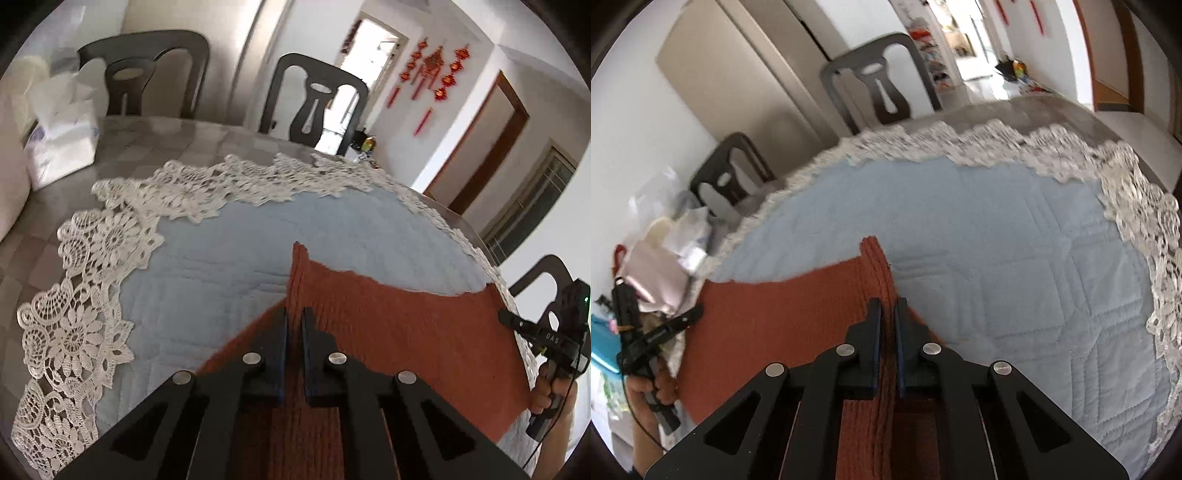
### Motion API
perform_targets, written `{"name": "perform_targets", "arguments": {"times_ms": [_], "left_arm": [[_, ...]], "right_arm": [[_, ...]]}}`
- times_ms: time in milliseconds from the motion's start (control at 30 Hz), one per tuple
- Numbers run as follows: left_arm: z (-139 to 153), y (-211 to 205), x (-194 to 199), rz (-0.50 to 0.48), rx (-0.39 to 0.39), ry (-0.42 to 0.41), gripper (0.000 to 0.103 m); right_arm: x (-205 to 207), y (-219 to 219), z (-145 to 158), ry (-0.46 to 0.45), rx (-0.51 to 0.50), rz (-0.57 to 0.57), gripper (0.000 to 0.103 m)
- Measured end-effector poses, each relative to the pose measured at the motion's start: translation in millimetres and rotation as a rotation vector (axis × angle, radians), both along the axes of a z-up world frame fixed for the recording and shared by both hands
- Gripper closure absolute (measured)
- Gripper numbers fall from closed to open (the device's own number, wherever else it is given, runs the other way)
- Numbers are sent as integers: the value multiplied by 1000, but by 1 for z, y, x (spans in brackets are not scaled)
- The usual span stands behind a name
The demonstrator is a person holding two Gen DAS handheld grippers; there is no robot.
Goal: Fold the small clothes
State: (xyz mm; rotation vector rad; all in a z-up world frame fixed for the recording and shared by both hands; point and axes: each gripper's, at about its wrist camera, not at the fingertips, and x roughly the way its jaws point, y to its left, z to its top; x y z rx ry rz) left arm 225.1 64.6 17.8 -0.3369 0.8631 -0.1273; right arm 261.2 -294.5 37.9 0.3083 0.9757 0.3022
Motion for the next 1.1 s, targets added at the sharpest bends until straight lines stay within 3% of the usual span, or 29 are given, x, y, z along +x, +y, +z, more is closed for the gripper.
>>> {"name": "perform_targets", "arguments": {"times_ms": [200,367,400,600,767,933,1100], "left_arm": [[-6,2,0,10,6,23,91],[18,8,-32,31,33,-25,85],[23,6,-44,28,46,-40,81],[29,-39,-96,-107,81,-82,78],[-1,-71,-100,-185,133,-20,78],[13,-81,-110,-192,169,-51,78],[15,-105,-112,-239,167,-74,77]], "right_arm": [[-20,-1,23,-33,-12,-4,94],[-73,13,47,-123,-82,55,88],[-88,21,47,-123,-106,85,88],[-126,55,25,-106,-186,195,88],[-128,57,21,-93,-247,189,88],[-137,79,36,-156,-213,249,88],[-131,102,11,-106,-208,312,88]]}}
